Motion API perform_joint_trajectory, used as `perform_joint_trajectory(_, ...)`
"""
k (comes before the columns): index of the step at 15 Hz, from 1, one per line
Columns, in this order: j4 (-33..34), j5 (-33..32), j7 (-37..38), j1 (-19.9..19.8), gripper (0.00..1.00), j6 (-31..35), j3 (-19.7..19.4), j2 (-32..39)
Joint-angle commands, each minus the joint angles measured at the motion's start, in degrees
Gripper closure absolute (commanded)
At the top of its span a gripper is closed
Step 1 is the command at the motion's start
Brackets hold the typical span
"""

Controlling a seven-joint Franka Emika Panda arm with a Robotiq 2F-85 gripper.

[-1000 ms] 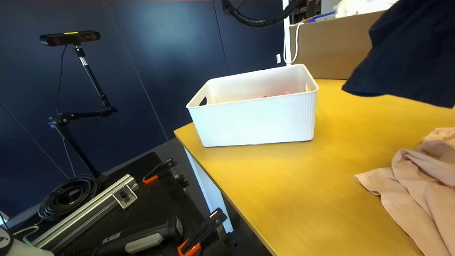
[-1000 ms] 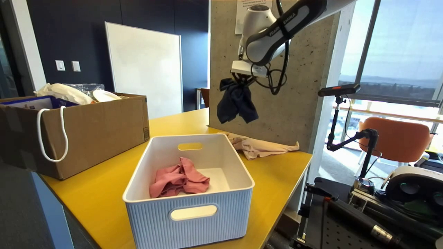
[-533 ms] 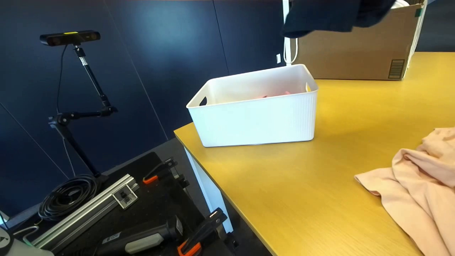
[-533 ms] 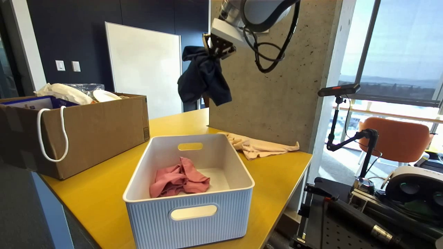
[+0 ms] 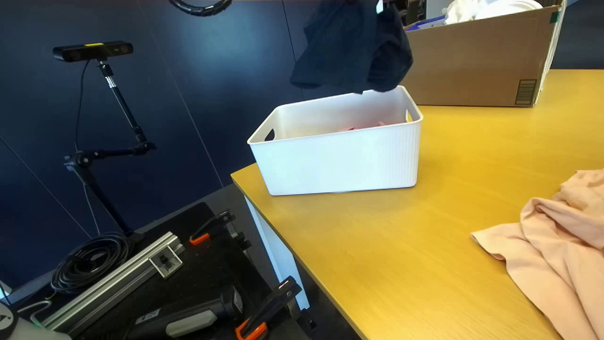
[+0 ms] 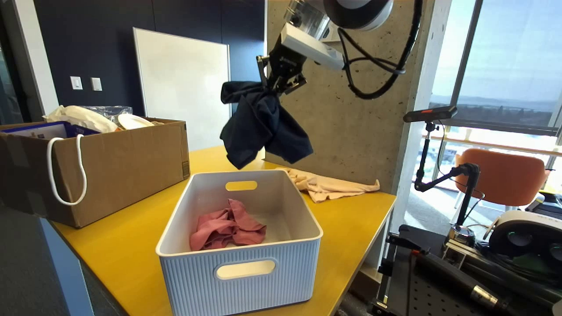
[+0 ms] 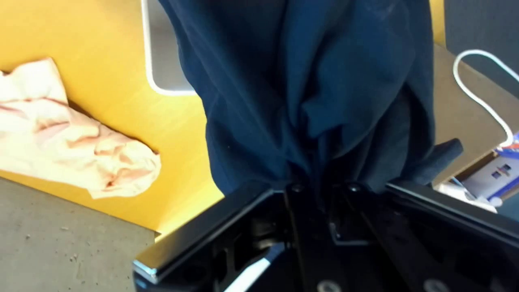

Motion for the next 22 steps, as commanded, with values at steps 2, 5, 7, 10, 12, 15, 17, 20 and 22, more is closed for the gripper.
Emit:
perform_joint_trajectory(2, -4.25, 8.29, -11.92, -3.99, 0.97, -0.74, 2.95, 1.47)
perform_joint_trajectory(5, -3.34, 9.42, -14.71, -4.2, 0.97, -0.97, 3.67, 5.28)
perform_joint_trajectory(7, -2.52, 8.77, -14.85, -3.71, 0.97, -0.84, 3.9, 8.04)
perform_joint_trajectory(10, -2.18, 8.75, -15.75, -3.39, 0.97, -0.25, 4.16, 9.81)
perform_joint_trajectory(12, -2.39, 7.87, -16.27, -3.14, 0.97, 1.27, 3.96, 9.28)
perform_joint_trajectory(15, -0.6, 7.31, -15.9, -2.76, 0.97, 1.92, 3.65, 8.28)
perform_joint_trajectory(17, 2.02, 7.03, -15.76, -2.61, 0.97, 1.79, 3.68, 8.86)
perform_joint_trajectory(20, 6.13, 7.78, -16.26, -2.28, 0.97, 2.8, 4.26, 12.05)
perform_joint_trajectory(22, 7.75, 7.57, -16.12, -1.45, 0.97, 2.78, 4.38, 13.69)
